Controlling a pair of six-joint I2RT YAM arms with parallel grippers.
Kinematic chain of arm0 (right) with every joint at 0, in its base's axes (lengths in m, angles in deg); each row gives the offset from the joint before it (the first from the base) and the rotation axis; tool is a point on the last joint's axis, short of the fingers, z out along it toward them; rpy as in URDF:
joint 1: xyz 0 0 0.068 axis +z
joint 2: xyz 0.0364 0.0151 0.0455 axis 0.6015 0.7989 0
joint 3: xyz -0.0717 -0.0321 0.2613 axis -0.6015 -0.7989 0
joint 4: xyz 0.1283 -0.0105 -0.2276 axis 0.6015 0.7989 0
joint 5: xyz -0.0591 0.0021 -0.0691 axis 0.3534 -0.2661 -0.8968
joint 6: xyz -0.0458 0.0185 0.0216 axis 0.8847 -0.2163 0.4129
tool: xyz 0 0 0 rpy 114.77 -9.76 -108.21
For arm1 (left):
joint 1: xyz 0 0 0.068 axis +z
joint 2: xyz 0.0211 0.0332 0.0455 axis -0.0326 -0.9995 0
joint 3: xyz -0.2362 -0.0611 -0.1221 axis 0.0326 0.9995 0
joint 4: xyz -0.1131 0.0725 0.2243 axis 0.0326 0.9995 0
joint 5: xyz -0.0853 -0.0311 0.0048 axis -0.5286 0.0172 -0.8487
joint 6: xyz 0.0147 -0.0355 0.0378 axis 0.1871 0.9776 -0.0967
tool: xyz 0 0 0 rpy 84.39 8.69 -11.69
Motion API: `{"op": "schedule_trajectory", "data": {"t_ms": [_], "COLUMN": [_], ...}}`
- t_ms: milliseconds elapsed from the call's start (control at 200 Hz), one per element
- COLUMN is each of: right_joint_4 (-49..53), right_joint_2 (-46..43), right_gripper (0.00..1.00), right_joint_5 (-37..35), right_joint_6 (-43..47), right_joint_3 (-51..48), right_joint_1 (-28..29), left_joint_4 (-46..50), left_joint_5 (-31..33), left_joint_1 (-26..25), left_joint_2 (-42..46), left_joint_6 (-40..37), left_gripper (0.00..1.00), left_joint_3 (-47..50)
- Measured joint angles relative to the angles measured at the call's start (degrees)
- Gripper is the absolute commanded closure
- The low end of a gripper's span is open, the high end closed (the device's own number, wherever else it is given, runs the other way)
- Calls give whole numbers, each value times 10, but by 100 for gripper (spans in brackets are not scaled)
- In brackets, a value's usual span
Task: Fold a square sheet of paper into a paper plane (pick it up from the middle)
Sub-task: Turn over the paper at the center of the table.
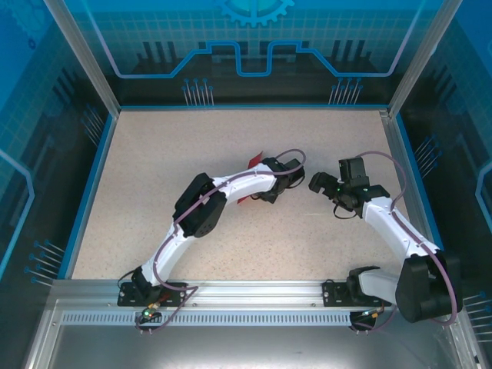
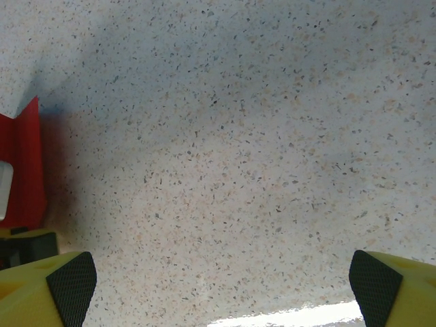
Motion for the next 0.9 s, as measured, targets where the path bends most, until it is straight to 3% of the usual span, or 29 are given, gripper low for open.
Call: {"op": "schedule_trajectory", "data": {"t_ms": [185,500,620,760,900], "right_joint_4": [2,23,33,37,38], "right_joint_2": [3,46,72,132,250], "right_gripper": [0,1,1,6,15], "right_joint_5": [9,55,60,60,63], "right_joint_6": [0,17,25,26,31], "right_joint_3": [0,49,98,171,275], "right_joint_1": [-1,2,35,106,176], "left_joint_4": [-29,-140,-195,-246,-282], "left_joint_5": [-73,-197,-247,-291,-303], "left_joint_1": [-10,2,41,122,190], "left_joint_2": [61,318,393,446,480], "left_joint_6": [5,40,72,117,148], "left_gripper": [47,22,13,2,2], "left_joint_3": [35,188,282,402,490]}}
